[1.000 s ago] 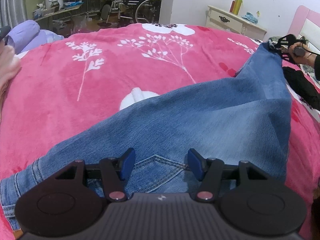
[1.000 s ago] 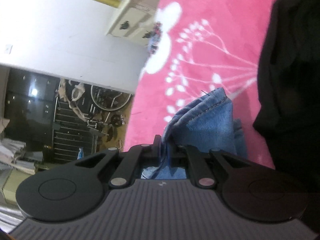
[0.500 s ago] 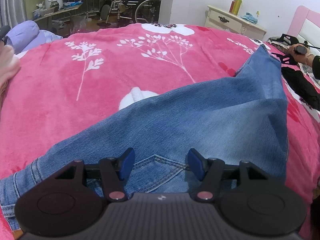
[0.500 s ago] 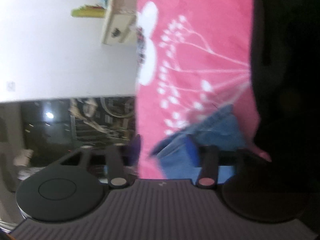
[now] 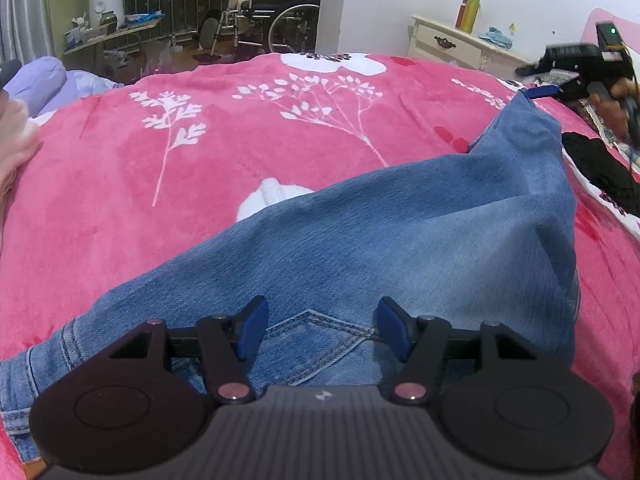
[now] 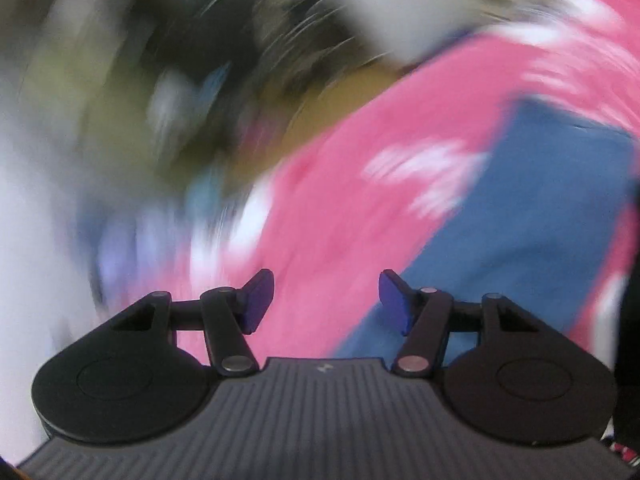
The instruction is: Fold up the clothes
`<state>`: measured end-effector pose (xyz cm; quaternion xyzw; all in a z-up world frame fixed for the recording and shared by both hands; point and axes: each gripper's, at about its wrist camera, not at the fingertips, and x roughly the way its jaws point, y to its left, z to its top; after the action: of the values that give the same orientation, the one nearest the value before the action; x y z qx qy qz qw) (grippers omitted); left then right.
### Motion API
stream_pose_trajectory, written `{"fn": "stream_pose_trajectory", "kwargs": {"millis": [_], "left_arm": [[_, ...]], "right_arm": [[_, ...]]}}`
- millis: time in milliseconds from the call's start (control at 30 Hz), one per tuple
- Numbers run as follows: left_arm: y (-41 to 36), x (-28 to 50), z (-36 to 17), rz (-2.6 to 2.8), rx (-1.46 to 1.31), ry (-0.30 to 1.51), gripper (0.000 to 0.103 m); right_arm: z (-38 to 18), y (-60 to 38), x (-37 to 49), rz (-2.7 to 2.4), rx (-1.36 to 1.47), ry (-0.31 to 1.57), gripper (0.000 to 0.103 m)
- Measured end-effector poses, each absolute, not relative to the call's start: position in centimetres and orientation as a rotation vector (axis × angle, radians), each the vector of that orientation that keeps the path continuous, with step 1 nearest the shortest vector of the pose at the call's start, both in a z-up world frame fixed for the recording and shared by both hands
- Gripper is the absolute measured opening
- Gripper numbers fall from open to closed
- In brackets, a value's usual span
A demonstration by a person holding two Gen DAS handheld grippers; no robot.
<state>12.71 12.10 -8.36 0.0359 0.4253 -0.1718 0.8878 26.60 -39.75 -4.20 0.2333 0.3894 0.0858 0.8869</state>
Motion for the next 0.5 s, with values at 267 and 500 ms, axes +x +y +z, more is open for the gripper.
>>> {"fn": "stream_pose_trajectory", "kwargs": {"millis": [267, 500], "left_arm": [[12.5, 12.5, -8.5, -0.370, 0.053, 0.865, 0.062], [12.5, 12.6, -8.6, -0.386, 0.062, 0.869, 0.064]], "right_arm": [[-5.5, -24.6, 25.6, 0.618, -0.571, 0.883, 0.058], [-7.1, -22.5, 28.4, 0.902, -0.910, 1.064, 0.058]]}}
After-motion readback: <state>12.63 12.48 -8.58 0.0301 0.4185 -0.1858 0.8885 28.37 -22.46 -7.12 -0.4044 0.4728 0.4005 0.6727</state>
